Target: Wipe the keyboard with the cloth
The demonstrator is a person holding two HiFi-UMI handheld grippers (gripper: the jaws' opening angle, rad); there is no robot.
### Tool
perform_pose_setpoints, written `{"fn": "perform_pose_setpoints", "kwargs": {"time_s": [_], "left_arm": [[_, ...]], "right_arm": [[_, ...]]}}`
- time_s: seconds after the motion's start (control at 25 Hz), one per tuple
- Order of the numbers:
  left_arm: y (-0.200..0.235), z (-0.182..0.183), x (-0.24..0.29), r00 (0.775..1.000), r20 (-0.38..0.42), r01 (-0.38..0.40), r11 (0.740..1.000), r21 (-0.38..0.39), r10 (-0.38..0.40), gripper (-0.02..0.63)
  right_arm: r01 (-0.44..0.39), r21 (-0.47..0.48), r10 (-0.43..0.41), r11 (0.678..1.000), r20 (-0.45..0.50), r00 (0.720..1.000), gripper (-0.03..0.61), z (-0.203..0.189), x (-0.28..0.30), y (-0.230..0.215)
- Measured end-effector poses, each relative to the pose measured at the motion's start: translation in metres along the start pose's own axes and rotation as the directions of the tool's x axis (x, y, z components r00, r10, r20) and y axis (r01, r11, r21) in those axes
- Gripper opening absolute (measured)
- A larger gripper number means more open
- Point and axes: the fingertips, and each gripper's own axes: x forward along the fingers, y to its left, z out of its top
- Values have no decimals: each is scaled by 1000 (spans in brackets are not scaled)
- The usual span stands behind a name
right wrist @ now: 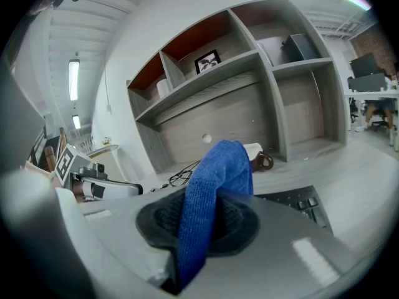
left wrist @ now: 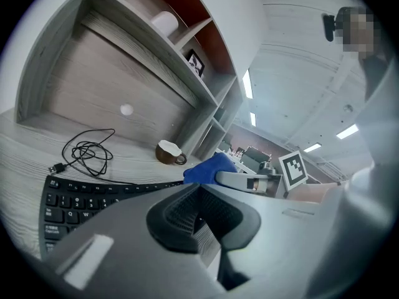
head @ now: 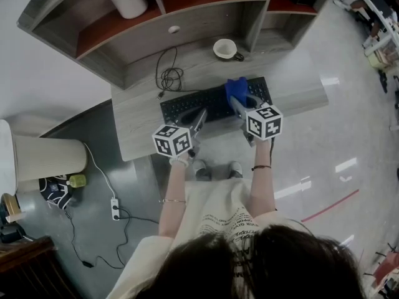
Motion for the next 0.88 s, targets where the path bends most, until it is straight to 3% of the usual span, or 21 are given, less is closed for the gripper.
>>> {"fn": "perform_pose_setpoints", "kwargs": {"time_s": [0.88], "left_arm": [[18, -2, -38, 1000, 9, -18, 1000, 3, 18, -3]], "right_arm": [[-27, -10, 27, 1000, 5, 1000, 52, -6, 19, 40]]}}
